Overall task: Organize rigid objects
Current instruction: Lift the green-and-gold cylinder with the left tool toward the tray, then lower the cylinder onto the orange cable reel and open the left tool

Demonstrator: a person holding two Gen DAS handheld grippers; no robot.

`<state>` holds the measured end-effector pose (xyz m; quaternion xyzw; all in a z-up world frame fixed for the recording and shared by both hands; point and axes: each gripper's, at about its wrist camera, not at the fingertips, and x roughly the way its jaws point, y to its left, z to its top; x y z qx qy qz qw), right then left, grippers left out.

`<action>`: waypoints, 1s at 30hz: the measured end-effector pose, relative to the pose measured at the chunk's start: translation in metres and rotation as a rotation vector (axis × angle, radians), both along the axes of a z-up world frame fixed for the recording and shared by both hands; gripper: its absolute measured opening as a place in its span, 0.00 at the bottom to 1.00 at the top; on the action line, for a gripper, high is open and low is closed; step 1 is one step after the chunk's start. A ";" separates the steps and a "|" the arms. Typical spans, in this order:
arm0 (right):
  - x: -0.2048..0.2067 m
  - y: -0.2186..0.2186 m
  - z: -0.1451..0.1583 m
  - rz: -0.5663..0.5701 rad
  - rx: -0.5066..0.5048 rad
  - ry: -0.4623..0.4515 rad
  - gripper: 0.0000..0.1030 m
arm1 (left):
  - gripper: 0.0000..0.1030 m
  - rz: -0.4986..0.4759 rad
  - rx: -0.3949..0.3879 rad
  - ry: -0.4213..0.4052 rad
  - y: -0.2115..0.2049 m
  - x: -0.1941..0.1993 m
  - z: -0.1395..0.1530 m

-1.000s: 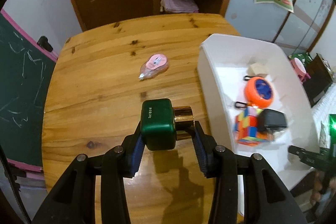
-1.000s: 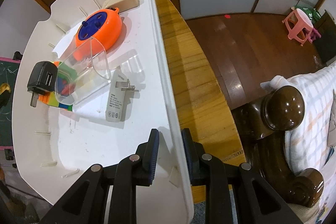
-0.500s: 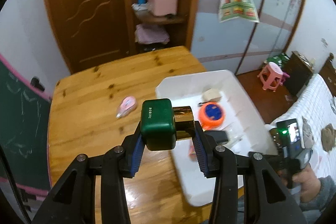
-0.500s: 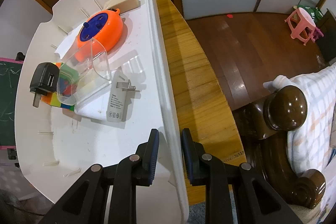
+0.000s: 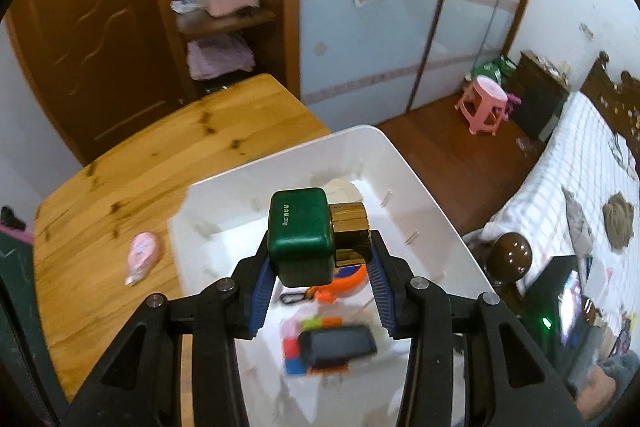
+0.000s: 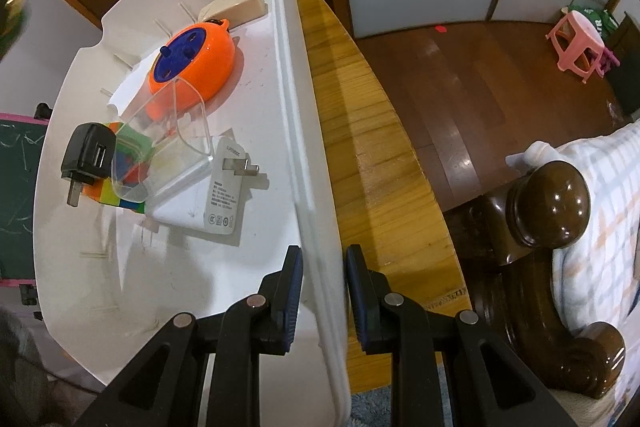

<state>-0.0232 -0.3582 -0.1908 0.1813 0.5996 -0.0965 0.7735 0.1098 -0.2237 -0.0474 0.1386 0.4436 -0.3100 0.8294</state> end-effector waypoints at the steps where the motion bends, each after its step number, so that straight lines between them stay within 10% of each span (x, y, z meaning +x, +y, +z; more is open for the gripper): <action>1: 0.000 0.000 0.000 0.002 -0.002 0.001 0.23 | 0.45 -0.005 0.016 0.010 -0.007 0.003 -0.008; 25: 0.000 0.005 0.002 0.004 -0.006 -0.019 0.30 | 0.48 -0.047 0.148 0.190 -0.071 0.025 -0.087; 30: 0.000 0.006 0.001 0.004 -0.004 -0.022 0.31 | 0.80 -0.033 0.162 0.187 -0.070 0.025 -0.087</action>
